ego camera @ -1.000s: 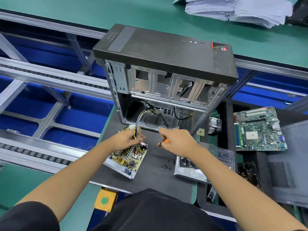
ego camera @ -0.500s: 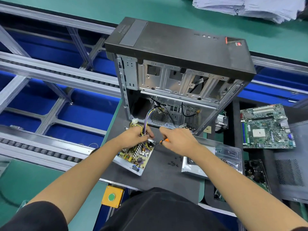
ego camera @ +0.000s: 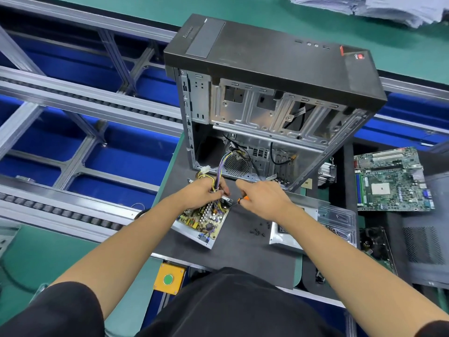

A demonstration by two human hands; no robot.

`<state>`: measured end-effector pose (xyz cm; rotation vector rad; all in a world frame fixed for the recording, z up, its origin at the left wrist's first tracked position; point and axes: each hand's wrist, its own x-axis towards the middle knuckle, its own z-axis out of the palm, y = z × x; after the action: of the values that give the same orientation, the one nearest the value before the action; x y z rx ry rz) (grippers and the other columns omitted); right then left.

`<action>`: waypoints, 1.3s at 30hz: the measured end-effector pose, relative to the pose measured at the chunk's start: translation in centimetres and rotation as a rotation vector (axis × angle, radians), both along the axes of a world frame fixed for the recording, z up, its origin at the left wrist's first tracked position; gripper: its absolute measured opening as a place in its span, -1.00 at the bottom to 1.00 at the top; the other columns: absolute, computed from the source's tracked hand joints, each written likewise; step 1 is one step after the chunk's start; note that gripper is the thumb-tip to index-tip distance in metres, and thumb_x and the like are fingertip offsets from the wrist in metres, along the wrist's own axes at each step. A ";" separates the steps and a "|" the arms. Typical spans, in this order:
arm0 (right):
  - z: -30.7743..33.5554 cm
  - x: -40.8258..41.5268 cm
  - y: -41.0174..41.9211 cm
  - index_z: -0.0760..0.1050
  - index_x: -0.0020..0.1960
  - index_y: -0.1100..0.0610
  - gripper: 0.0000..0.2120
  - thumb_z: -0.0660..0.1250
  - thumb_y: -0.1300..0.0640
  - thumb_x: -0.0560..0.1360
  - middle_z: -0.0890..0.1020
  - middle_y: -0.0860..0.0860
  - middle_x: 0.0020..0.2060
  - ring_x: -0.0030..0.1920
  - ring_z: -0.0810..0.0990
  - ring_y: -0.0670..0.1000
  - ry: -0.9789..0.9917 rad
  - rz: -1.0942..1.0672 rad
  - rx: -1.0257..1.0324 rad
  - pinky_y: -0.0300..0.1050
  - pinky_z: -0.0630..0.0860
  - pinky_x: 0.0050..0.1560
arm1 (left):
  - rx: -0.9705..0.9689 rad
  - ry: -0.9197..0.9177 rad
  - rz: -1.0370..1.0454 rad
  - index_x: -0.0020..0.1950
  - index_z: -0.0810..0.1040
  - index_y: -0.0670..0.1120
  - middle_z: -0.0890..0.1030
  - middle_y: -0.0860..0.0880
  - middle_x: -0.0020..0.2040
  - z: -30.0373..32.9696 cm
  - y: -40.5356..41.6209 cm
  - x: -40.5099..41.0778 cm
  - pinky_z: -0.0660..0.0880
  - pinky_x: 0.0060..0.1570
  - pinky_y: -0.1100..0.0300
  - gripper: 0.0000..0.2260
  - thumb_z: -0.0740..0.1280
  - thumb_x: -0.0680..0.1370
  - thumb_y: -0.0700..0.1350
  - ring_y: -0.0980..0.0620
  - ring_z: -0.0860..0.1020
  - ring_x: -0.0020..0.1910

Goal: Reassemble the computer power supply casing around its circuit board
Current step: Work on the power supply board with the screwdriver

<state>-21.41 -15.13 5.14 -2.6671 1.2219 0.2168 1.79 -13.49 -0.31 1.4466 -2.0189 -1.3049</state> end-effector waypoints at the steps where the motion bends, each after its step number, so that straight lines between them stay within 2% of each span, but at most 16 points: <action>1: 0.0 0.1 0.0 0.19 -0.13 -0.02 -0.81 0.23 0.04 0.48 0.38 -0.03 -0.51 -0.50 0.32 -0.03 0.003 0.000 -0.002 -0.11 0.21 -0.47 | 0.004 -0.002 -0.004 0.07 0.62 0.12 0.65 0.22 0.02 0.0 0.0 0.0 0.46 0.08 0.39 -0.80 0.29 0.64 -0.16 0.24 0.59 0.06; 2: -0.1 0.1 0.1 0.19 -0.12 -0.02 -0.82 0.22 0.04 0.48 0.38 -0.04 -0.51 -0.50 0.32 -0.03 0.004 -0.003 -0.002 -0.11 0.22 -0.47 | 0.005 -0.004 -0.009 0.08 0.63 0.09 0.65 0.23 0.02 0.0 0.0 0.0 0.47 0.10 0.37 -0.81 0.29 0.64 -0.17 0.24 0.59 0.07; 6: -0.3 0.4 0.2 0.21 -0.10 0.00 -0.83 0.22 0.03 0.49 0.38 -0.03 -0.51 -0.49 0.35 -0.02 0.012 -0.009 -0.008 -0.10 0.24 -0.46 | -0.022 -0.018 -0.017 0.08 0.65 0.05 0.59 0.37 -0.06 0.2 0.0 0.0 0.36 -0.03 0.54 -0.81 0.28 0.63 -0.20 0.32 0.56 0.00; 9: -0.3 0.5 0.2 0.22 -0.10 0.01 -0.84 0.22 0.03 0.49 0.38 -0.03 -0.50 -0.47 0.37 0.02 0.018 -0.001 -0.022 -0.10 0.23 -0.46 | -0.020 -0.016 -0.014 0.09 0.65 0.02 0.58 0.39 -0.06 0.2 0.0 0.0 0.36 -0.03 0.55 -0.81 0.29 0.63 -0.21 0.33 0.55 0.00; 13: 0.0 0.9 0.3 0.21 -0.12 0.00 -0.82 0.23 0.04 0.47 0.32 -0.05 -0.51 -0.50 0.27 -0.03 0.026 0.029 -0.043 -0.12 0.11 -0.47 | -0.010 -0.020 -0.022 0.09 0.64 0.06 0.60 0.35 -0.03 0.3 0.0 -0.1 0.36 0.00 0.55 -0.81 0.29 0.63 -0.19 0.32 0.56 0.02; 16: 0.4 1.4 0.4 0.09 -0.12 -0.07 -0.71 0.26 0.03 0.47 0.27 -0.07 -0.52 -0.51 0.26 -0.02 0.039 0.068 -0.068 -0.13 0.08 -0.48 | -0.003 -0.014 -0.016 0.06 0.62 0.09 0.64 0.25 -0.01 0.3 0.0 -0.1 0.38 0.02 0.51 -0.82 0.30 0.63 -0.18 0.27 0.57 0.03; 19: 0.6 2.0 0.4 0.11 0.02 -0.17 -0.68 0.27 0.03 0.49 0.28 -0.07 -0.52 -0.49 0.28 0.01 0.041 0.103 -0.064 -0.14 0.11 -0.48 | 0.001 -0.035 -0.006 -0.02 0.54 0.17 0.62 0.26 -0.11 0.4 0.1 -0.1 0.38 -0.08 0.48 -0.80 0.31 0.63 -0.17 0.26 0.56 -0.08; 22: 0.6 2.5 0.5 0.24 0.24 -0.11 -0.65 0.26 0.01 0.51 0.33 -0.08 -0.47 -0.45 0.35 0.05 0.091 0.161 -0.108 -0.13 0.08 -0.47 | -0.010 -0.055 -0.002 -0.11 0.46 0.17 0.56 0.28 -0.21 0.4 0.1 -0.1 0.35 -0.17 0.45 -0.76 0.32 0.62 -0.18 0.26 0.51 -0.19; 24: 0.6 2.6 0.4 0.31 0.18 -0.04 -0.72 0.28 0.01 0.51 0.41 -0.08 -0.41 -0.41 0.43 0.08 0.093 0.202 -0.112 -0.13 0.06 -0.48 | -0.012 -0.059 -0.008 -0.14 0.44 0.17 0.54 0.21 -0.25 0.4 0.1 -0.1 0.34 -0.20 0.42 -0.74 0.32 0.62 -0.19 0.24 0.49 -0.22; 26: 0.7 2.8 0.1 0.24 0.03 -0.05 -0.77 0.29 0.01 0.50 0.46 -0.07 -0.37 -0.40 0.46 0.08 0.090 0.222 -0.102 -0.13 0.07 -0.48 | -0.018 -0.056 -0.011 -0.14 0.44 0.17 0.53 0.15 -0.26 0.4 0.1 -0.1 0.33 -0.21 0.40 -0.74 0.32 0.61 -0.20 0.23 0.48 -0.23; 28: 0.7 2.9 0.1 0.19 0.00 -0.06 -0.74 0.29 0.01 0.50 0.47 -0.06 -0.36 -0.40 0.46 0.09 0.091 0.231 -0.087 -0.13 0.10 -0.47 | -0.021 -0.057 -0.013 -0.13 0.45 0.17 0.53 0.15 -0.26 0.4 0.1 -0.1 0.32 -0.22 0.37 -0.74 0.32 0.61 -0.20 0.24 0.49 -0.23; 30: 0.7 2.9 0.2 0.21 0.02 -0.05 -0.77 0.27 0.01 0.51 0.46 -0.06 -0.36 -0.39 0.46 0.10 0.084 0.219 -0.075 -0.12 0.12 -0.47 | -0.019 -0.055 -0.018 -0.11 0.47 0.17 0.56 0.17 -0.24 0.3 0.1 -0.1 0.35 -0.21 0.32 -0.77 0.32 0.62 -0.17 0.21 0.50 -0.22; 33: 0.7 2.9 0.3 0.31 0.22 -0.03 -0.72 0.22 0.02 0.53 0.44 -0.03 -0.35 -0.35 0.45 0.13 0.050 0.138 -0.057 -0.08 0.19 -0.42 | -0.010 -0.053 -0.021 0.02 0.54 0.11 0.64 0.07 -0.11 0.2 0.1 -0.2 0.44 -0.11 0.23 -0.87 0.32 0.64 -0.14 0.10 0.56 -0.12; 35: 0.7 3.0 0.6 0.30 0.27 -0.07 -0.70 0.20 0.02 0.54 0.46 0.00 -0.32 -0.31 0.49 0.15 0.029 0.096 -0.028 -0.07 0.28 -0.36 | -0.022 -0.036 -0.013 0.07 0.55 0.11 0.65 0.08 -0.06 0.1 0.2 -0.1 0.43 -0.09 0.30 -0.86 0.32 0.64 -0.14 0.16 0.57 -0.09; 37: 0.5 3.0 0.9 0.30 0.11 -0.12 -0.83 0.20 0.02 0.54 0.53 0.02 -0.26 -0.21 0.57 0.17 -0.012 -0.004 0.048 -0.04 0.37 -0.27 | -0.031 -0.024 -0.012 0.09 0.57 0.11 0.66 0.11 -0.03 0.1 0.3 -0.1 0.44 -0.04 0.38 -0.85 0.32 0.64 -0.15 0.20 0.57 -0.06; 39: 0.4 3.0 1.0 0.26 0.02 -0.15 -0.87 0.20 0.02 0.54 0.60 0.06 -0.19 -0.12 0.59 0.18 -0.028 -0.084 0.090 -0.01 0.42 -0.19 | -0.023 -0.032 -0.007 0.10 0.59 0.10 0.66 0.15 -0.03 0.0 0.2 -0.1 0.48 0.03 0.32 -0.85 0.32 0.64 -0.15 0.20 0.58 -0.05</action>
<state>-18.40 -14.11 5.58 -2.5283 1.2814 0.2153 1.74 -13.28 -0.28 1.4605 -2.0540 -1.2649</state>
